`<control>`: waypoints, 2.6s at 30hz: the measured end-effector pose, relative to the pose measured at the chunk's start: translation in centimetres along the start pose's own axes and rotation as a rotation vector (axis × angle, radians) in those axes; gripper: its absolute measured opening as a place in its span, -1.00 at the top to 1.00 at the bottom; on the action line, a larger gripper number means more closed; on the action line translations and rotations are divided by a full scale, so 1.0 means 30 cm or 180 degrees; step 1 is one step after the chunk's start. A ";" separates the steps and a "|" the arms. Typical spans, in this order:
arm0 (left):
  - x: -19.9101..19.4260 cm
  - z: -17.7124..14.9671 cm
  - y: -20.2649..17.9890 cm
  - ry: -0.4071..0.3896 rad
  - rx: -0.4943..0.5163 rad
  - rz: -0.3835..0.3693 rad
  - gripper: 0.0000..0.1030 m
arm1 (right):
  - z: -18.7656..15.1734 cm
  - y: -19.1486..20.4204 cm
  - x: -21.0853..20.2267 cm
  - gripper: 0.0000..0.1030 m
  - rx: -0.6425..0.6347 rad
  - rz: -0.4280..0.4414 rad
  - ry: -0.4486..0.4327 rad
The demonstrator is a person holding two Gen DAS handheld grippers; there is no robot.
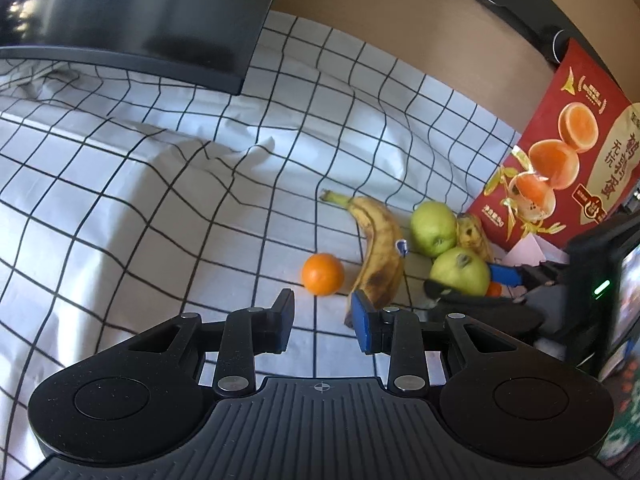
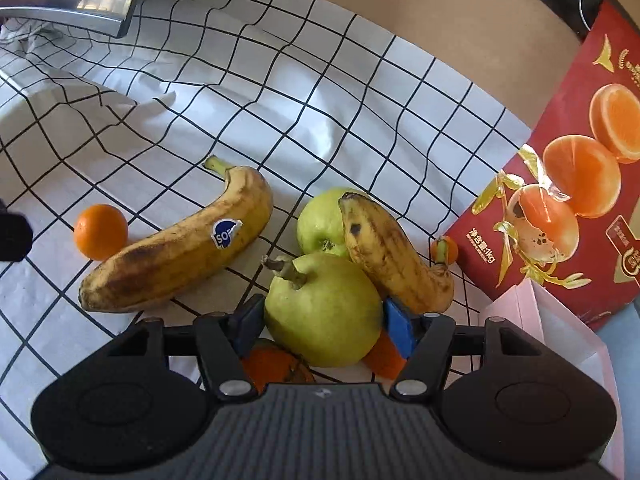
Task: Organize fruits
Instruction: 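Reach the right tool to the green pear and close on it, then lift the pear with the right tool while the left tool grasps a leafy tangerine, then release the tangerine into the pink box with the left tool while the right lowers the pear in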
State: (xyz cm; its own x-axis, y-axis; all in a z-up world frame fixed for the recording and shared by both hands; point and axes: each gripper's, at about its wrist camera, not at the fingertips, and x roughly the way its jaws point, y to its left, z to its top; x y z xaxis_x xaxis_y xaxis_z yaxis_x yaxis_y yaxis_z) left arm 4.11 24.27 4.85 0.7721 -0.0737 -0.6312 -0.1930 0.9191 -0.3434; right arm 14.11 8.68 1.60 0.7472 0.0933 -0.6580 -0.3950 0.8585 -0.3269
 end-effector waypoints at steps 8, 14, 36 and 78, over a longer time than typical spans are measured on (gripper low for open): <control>0.005 -0.039 -0.128 0.0173 0.0781 -0.0373 0.32 | 0.028 -0.218 -0.226 -0.23 0.0585 0.0549 -0.0376; -0.023 -0.127 -0.326 0.0337 0.1513 -0.0933 0.32 | -0.073 -0.400 -0.423 -0.23 0.0706 0.0381 -0.0376; 0.078 -0.236 -0.603 0.0718 0.2294 -0.0815 0.08 | -0.550 -0.485 -0.558 -0.23 0.1462 0.0048 0.0105; 0.612 0.163 -1.142 0.0887 0.2141 -0.0486 0.11 | -0.567 -0.951 -0.474 -0.23 0.1601 0.0320 -0.0068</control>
State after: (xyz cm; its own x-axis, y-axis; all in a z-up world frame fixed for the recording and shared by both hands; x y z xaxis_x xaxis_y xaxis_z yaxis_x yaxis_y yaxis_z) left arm 27.86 -6.67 8.42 0.5611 -0.2327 -0.7943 0.3856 0.9227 0.0021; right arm 5.68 -25.72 8.74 0.7316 0.1937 -0.6537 -0.1635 0.9807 0.1077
